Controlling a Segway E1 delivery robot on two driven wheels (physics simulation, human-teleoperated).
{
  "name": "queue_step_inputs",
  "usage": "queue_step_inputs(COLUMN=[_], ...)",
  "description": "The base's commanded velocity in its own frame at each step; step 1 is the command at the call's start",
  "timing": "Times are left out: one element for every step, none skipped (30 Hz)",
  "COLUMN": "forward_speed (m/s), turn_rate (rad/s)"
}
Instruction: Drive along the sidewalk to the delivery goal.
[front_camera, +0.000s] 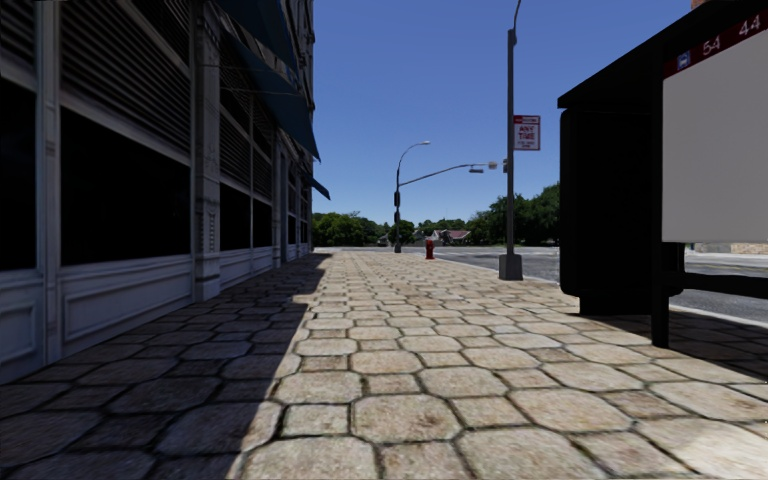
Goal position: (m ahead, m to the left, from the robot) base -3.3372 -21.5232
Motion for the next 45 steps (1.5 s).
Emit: queue_step_inputs(forward_speed=[2.00, 2.00, 2.00, 2.00, 2.00, 2.00, 2.00, 2.00, 2.00, 2.00, 2.00, 2.00, 2.00, 2.00, 2.00, 2.00, 2.00, 2.00, 2.00, 2.00, 2.00, 2.00, 2.00, 2.00, 2.00, 2.00, 2.00, 2.00, 2.00, 2.00, 2.00, 2.00, 2.00, 2.00, 2.00, 2.00, 2.00, 2.00, 2.00, 2.00, 2.00, 2.00, 2.00, 2.00, 2.00], turn_rate=[0.00, 0.00, 0.00, 0.00, 0.00, 0.00, 0.00, 0.00, 0.00, 0.00, 0.00, 0.00, 0.00, 0.00, 0.00, 0.00, 0.00, 0.00, 0.00, 0.04, 0.04, 0.16, 0.24, 0.32, 0.32, 0.35, 0.36, 0.35, 0.35, 0.21, 0.00, 0.00, 0.00, 0.00, 0.00, 0.00, 0.00, 0.00, 0.00, 0.00, 0.00, 0.00, 0.06, 0.15, 0.15])
